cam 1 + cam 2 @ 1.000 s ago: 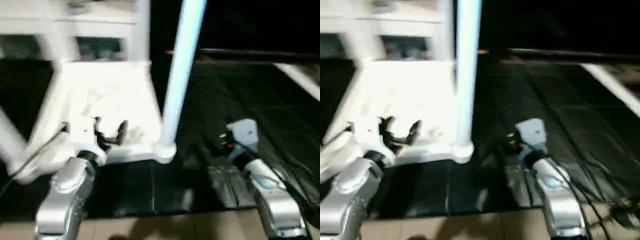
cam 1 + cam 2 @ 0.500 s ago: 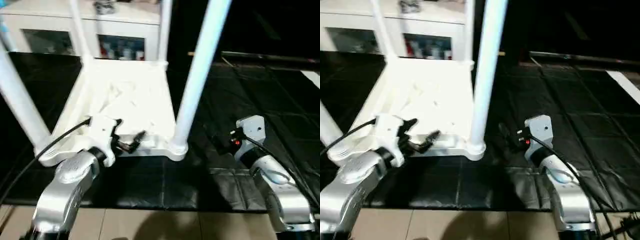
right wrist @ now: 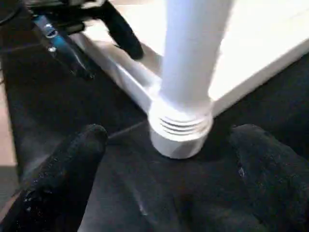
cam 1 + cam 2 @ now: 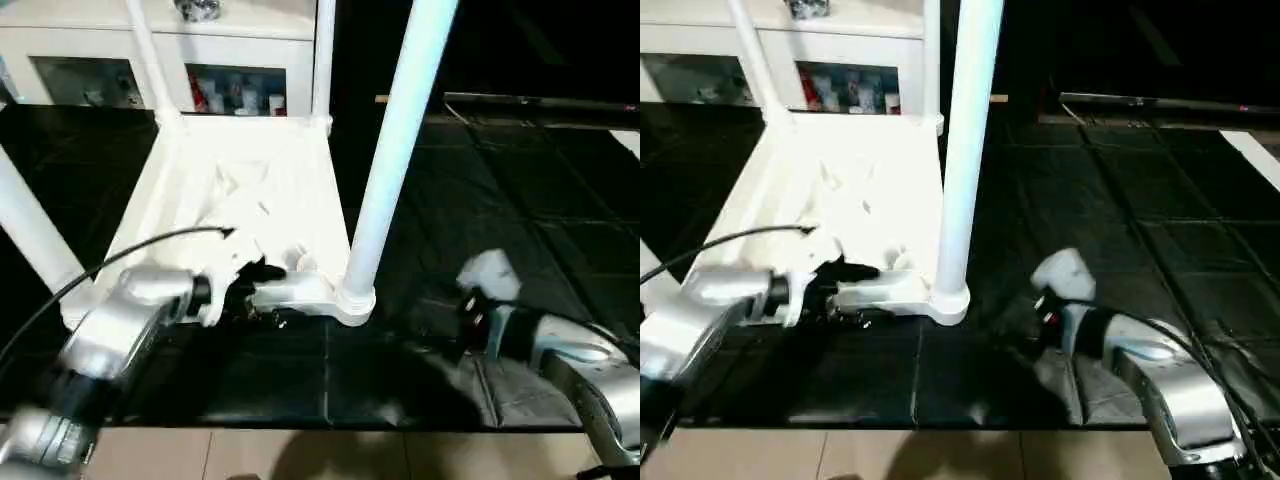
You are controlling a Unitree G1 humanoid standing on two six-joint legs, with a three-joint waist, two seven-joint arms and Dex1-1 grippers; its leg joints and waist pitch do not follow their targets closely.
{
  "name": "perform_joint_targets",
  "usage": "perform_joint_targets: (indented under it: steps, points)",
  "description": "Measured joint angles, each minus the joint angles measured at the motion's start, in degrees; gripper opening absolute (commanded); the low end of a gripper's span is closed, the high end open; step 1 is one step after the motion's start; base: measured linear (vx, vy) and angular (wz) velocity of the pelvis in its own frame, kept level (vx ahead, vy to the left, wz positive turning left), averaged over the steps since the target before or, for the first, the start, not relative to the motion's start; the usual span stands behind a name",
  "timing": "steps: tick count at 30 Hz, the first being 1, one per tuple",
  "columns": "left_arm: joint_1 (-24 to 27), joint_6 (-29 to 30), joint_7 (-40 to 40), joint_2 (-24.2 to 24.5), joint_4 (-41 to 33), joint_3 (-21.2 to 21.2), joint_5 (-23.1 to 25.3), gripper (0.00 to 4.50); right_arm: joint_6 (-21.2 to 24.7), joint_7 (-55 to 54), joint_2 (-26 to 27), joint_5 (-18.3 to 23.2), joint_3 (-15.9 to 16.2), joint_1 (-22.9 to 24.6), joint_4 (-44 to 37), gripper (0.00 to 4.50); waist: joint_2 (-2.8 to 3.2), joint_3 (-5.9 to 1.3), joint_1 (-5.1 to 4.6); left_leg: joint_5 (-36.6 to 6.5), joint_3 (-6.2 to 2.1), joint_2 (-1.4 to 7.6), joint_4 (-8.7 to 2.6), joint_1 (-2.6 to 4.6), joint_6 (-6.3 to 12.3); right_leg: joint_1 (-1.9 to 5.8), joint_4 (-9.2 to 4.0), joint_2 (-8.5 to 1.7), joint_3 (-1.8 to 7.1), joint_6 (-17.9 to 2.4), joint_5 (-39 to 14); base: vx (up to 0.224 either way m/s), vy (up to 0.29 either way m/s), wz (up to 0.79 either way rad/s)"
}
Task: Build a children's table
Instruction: Rotate table base, then rotate leg to tighten
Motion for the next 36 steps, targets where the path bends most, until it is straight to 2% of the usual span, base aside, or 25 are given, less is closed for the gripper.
perform_joint_targets:
  steps: [3,4,8,11,14,18,20,24,27,29,31,36]
  points:
    - [-2.39,-1.83,-1.71,-1.97,4.94,-1.96,2.14,3.65,-0.19,0.36,0.04,-0.16,0.49,-0.12,0.18,4.5,0.24,-0.03,0.06,-0.13,0.01,0.0,0.0,0.09,-0.31,0.04,-0.01,0.0,0.01,0.13,-0.02,0.0,0.0,0.0]
    - [-3.51,-2.92,-1.48,-3.25,7.77,-2.64,3.35,3.43,-0.18,0.39,0.04,-0.16,0.78,-0.16,0.17,4.5,0.29,-0.03,0.16,-0.11,0.0,0.0,0.0,0.09,-0.33,0.02,0.0,0.0,-0.01,0.13,-0.01,0.0,0.0,0.0]
    - [-5.94,-4.64,-0.57,-5.56,13.37,-3.12,4.88,3.21,0.09,1.0,-0.11,-0.11,1.37,-0.18,0.1,4.5,0.37,-0.03,0.44,-0.1,0.0,0.04,0.0,-0.08,-0.3,-0.01,0.0,0.0,-0.05,-0.1,0.12,0.0,0.0,0.0]
    - [-9.78,-6.28,0.54,-7.66,18.12,-3.14,5.77,2.99,0.71,1.65,-0.73,-0.08,1.52,-0.09,-0.24,4.5,0.58,-0.07,1.22,0.0,0.0,0.04,0.0,-0.18,-0.1,-0.04,-0.12,0.0,-0.09,-0.12,0.16,0.0,0.0,0.0]
    - [-12.7,-8.58,0.83,-9.39,23.09,-3.05,6.98,2.59,0.92,2.01,-1.01,-0.02,1.59,-0.07,-0.42,4.5,1.05,-0.19,1.64,0.02,0.0,0.04,0.01,-0.22,0.01,-0.05,-0.16,-0.01,-0.09,-0.11,0.17,0.0,0.0,0.0]
    - [-13.98,-11.25,-0.21,-10.99,27.69,-3.09,7.72,2.49,1.65,2.48,-1.76,0.45,1.58,0.49,-1.32,4.5,1.51,-0.21,1.75,0.0,0.0,0.06,0.0,-0.35,0.02,-0.15,-0.15,0.0,-0.11,-0.09,0.14,0.0,0.0,0.0]
    - [-14.09,-12.54,-0.73,-11.03,29.16,-3.14,8.34,2.15,1.97,2.84,-2.22,0.74,1.58,0.62,-2.37,4.5,1.62,-0.25,1.72,0.01,0.0,0.07,0.0,-0.35,0.02,-0.16,-0.14,-0.01,-0.13,-0.09,0.14,0.0,0.0,0.0]
    - [-14.49,-14.39,-2.52,-11.03,30.56,-3.73,8.92,2.05,2.13,2.87,-2.37,0.74,1.59,0.85,-2.53,4.5,1.74,-0.32,1.79,0.01,0.0,0.07,0.0,-0.35,0.01,-0.15,-0.17,0.0,-0.13,-0.06,0.14,0.0,0.0,0.0]
    - [-14.7,-15.2,-3.32,-11.07,31.68,-3.72,9.73,1.66,2.15,2.88,-2.37,0.73,1.6,0.84,-2.53,4.5,1.88,-0.41,1.83,0.01,0.0,0.06,0.0,-0.35,0.01,-0.15,-0.17,-0.01,-0.13,-0.01,0.11,0.0,0.0,0.0]
    - [-15.22,-15.76,-3.64,-11.28,32.9,-3.72,9.98,1.66,2.14,2.87,-2.37,0.73,1.6,0.84,-2.52,4.5,1.91,-0.43,1.88,0.01,0.0,0.07,0.0,-0.35,0.01,-0.15,-0.17,0.0,-0.14,0.07,0.06,0.0,0.0,0.0]
    - [-15.77,-16.5,-3.78,-11.35,33.52,-3.71,10.45,1.31,2.14,2.87,-2.37,0.71,1.73,0.85,-2.52,4.5,1.91,-0.43,1.93,0.01,0.0,0.07,0.0,-0.35,0.02,-0.15,-0.17,0.0,-0.14,0.11,0.04,0.0,0.0,0.0]
    - [-15.93,-17.55,-4.15,-12.01,34.64,-3.65,10.89,1.15,1.91,2.87,-2.36,0.38,2.66,0.84,-2.36,4.5,1.92,-0.43,1.99,0.02,0.0,0.07,0.0,-0.35,0.0,-0.15,-0.17,-0.01,-0.15,0.13,0.03,0.0,0.0,0.0]
